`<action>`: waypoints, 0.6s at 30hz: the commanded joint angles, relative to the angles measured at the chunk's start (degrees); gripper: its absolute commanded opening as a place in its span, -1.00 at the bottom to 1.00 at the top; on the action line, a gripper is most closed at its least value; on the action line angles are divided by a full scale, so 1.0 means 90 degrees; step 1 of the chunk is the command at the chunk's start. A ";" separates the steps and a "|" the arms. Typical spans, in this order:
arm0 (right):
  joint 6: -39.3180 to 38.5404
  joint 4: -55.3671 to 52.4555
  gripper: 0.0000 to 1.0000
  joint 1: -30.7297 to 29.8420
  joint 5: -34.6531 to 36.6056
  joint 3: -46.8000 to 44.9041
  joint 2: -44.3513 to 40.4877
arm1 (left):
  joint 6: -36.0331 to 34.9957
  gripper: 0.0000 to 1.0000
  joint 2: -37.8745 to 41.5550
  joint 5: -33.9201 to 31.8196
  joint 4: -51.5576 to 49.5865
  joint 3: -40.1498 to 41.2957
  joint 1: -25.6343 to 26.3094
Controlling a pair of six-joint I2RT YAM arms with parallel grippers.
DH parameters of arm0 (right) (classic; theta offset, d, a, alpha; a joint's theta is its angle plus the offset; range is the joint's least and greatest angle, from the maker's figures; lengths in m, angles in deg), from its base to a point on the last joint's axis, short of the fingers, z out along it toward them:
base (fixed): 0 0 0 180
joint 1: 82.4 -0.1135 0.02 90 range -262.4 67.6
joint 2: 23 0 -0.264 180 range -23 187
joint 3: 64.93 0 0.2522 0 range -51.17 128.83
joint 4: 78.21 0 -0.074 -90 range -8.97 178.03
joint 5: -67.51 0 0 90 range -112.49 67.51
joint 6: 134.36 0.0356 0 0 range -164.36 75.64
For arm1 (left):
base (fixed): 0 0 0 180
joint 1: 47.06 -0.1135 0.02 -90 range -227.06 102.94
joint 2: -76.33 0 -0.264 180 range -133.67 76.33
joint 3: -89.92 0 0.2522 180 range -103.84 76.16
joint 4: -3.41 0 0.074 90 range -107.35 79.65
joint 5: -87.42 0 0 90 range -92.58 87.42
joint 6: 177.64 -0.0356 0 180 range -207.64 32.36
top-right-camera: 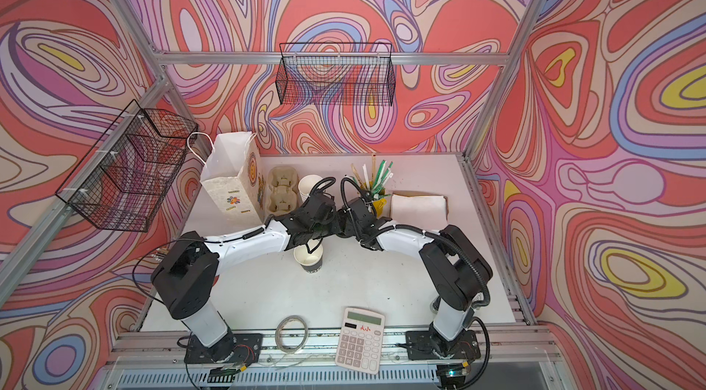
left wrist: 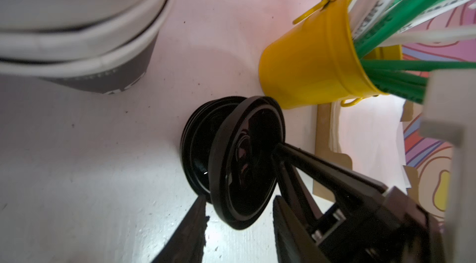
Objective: Pack a coffee takeout order
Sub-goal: Separate the lid from the lid.
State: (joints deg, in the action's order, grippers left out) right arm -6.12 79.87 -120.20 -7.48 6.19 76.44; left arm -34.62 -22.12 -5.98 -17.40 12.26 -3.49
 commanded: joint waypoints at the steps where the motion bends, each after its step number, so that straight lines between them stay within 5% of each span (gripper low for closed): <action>1: 0.0093 0.0113 -0.80 0.0016 -0.0001 -0.0070 -0.0198 | 0.0164 0.01 -0.0009 -0.0237 -0.0277 0.0054 0.0032; 18: 0.0118 0.0135 -0.78 0.0020 0.0003 -0.0201 -0.0189 | 0.0145 -0.64 -0.0174 -0.0107 -0.0163 -0.0037 0.0042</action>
State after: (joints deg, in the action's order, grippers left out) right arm -5.73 81.05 -120.20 -8.10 5.32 75.32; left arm -33.97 -23.00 -6.50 -18.20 12.24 -3.49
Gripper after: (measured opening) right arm 0.110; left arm 0.214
